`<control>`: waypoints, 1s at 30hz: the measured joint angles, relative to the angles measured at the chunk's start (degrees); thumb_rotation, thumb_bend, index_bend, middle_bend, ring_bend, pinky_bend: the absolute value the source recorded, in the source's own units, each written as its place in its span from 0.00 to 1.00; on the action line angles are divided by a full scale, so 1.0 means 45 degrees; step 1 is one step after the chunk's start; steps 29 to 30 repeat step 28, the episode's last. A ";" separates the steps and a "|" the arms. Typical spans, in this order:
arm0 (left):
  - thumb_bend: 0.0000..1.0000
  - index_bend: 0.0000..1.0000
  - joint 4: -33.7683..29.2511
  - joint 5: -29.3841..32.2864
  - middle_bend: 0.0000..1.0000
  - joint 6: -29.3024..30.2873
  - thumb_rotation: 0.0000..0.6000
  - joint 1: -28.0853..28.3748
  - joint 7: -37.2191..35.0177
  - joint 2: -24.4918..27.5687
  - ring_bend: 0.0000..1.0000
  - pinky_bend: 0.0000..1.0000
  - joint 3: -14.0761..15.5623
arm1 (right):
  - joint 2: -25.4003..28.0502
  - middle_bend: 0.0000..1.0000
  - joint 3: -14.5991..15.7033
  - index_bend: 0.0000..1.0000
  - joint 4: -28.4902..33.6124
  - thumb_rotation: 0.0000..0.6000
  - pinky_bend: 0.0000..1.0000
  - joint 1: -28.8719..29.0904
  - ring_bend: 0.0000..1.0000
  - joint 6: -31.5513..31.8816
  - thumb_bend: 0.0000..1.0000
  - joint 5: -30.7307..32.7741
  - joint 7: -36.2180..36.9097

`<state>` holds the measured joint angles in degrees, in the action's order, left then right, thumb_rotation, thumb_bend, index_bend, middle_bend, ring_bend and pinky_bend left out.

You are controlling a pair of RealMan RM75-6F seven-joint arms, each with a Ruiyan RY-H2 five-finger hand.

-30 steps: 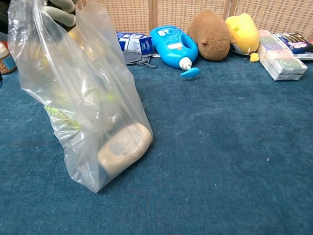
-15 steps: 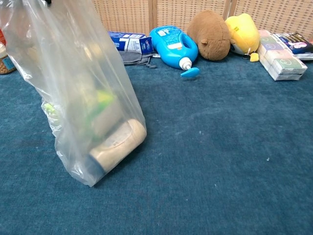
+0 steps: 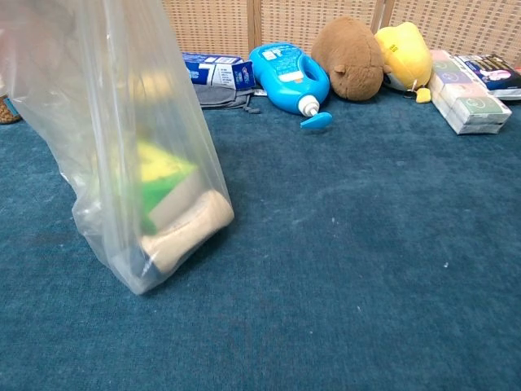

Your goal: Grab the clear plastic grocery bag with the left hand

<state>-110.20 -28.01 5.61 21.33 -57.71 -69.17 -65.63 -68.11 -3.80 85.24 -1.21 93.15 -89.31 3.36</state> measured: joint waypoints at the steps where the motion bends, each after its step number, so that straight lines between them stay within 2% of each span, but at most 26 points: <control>1: 0.70 0.62 -0.0054 0.0084 0.67 0.0080 0.69 0.0150 -0.0039 0.0119 0.74 0.83 -0.0006 | -0.0003 0.44 -0.0001 0.44 0.0001 1.00 0.38 0.0003 0.43 -0.0004 0.31 0.0002 0.0002; 17: 0.69 0.62 -0.0284 0.1665 0.67 0.1327 0.69 0.3117 -0.0779 0.1690 0.74 0.83 0.0012 | -0.0103 0.44 -0.0020 0.45 -0.0060 1.00 0.39 -0.0070 0.43 -0.0019 0.31 0.0206 0.0172; 30: 0.69 0.62 0.0210 0.2353 0.67 0.2015 0.68 0.4497 -0.1021 0.2179 0.74 0.83 0.0650 | -0.0114 0.44 -0.0025 0.45 -0.0117 1.00 0.39 -0.0003 0.43 -0.0169 0.31 0.0239 0.0197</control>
